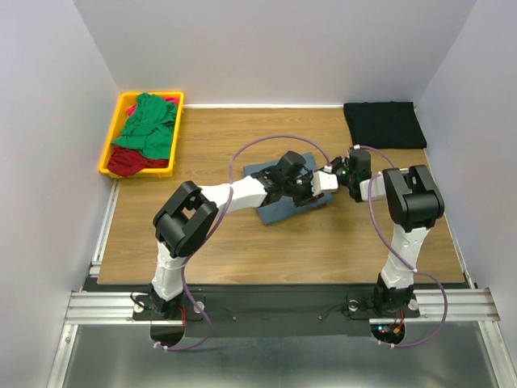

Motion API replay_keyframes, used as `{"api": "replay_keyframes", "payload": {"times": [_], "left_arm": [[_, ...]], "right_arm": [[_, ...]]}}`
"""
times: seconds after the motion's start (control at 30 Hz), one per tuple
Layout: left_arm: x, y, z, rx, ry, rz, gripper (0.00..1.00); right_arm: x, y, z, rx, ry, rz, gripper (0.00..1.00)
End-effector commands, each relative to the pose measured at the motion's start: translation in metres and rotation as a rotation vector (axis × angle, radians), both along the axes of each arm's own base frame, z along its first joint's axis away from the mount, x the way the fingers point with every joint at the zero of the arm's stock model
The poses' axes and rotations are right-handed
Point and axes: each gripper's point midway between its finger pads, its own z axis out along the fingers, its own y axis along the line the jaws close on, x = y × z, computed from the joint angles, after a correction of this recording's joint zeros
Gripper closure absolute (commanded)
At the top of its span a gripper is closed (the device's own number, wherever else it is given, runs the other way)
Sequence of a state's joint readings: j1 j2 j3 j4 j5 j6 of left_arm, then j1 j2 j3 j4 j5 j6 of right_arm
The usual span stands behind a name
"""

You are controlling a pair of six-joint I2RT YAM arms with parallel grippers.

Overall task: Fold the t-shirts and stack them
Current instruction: Neatly place the folded tshirt to the corner

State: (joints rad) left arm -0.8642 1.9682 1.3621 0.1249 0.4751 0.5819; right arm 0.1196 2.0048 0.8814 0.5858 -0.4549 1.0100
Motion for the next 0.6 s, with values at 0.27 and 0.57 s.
{"api": "replay_keyframes", "payload": {"times": [0.27,0.57], "left_arm": [[0.029,0.121,0.098,-0.051,0.048,0.274,0.47],[0.016,0.172,0.102,-0.037,0.053,0.429,0.34]], "right_arm": [[0.067,-0.051,0.066,-0.663,-0.325,0.125,0.99],[0.123,-0.083,0.093,-0.993,-0.450,0.205,0.99]]}}
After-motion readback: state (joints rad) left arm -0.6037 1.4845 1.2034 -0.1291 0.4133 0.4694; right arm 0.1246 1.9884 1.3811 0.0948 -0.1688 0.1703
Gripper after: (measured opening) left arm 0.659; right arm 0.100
